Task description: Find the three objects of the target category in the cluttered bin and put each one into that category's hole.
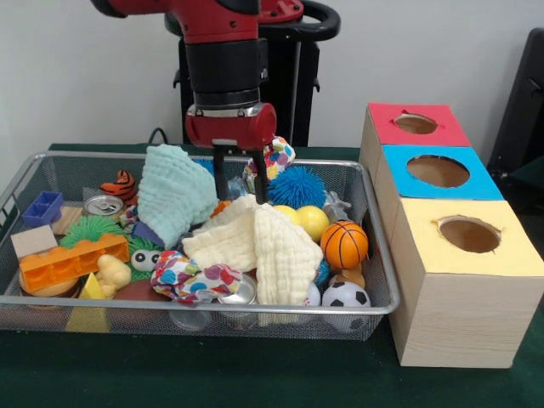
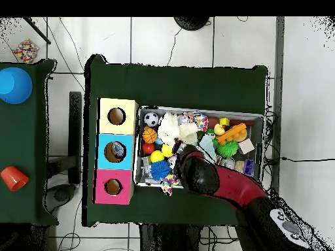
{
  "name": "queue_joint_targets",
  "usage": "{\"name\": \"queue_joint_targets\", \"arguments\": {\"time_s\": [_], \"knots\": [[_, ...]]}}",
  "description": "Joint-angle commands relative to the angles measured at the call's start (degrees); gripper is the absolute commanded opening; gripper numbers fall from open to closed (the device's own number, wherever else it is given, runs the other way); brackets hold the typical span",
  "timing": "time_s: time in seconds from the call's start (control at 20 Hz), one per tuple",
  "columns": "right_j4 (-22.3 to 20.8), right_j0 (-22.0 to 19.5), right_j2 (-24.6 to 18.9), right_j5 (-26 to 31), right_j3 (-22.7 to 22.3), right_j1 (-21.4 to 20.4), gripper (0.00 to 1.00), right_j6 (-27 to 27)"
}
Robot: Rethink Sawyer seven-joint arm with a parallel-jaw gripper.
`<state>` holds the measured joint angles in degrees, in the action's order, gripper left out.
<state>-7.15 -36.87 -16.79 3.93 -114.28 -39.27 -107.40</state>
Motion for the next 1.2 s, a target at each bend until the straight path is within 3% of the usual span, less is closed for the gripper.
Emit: {"name": "queue_joint_targets", "arguments": {"time_s": [0.05,0.55,1.2], "knots": [[0.25,-1.45,-7.22,-6.79,-2.52,4.80,1.00,-10.82],[-0.03,1.10,-4.99,-11.81,0.61,10.08,1.00,-10.51],[3.28,6.94,1.78,-12.77,0.86,7.41,1.00,-10.83]]}}
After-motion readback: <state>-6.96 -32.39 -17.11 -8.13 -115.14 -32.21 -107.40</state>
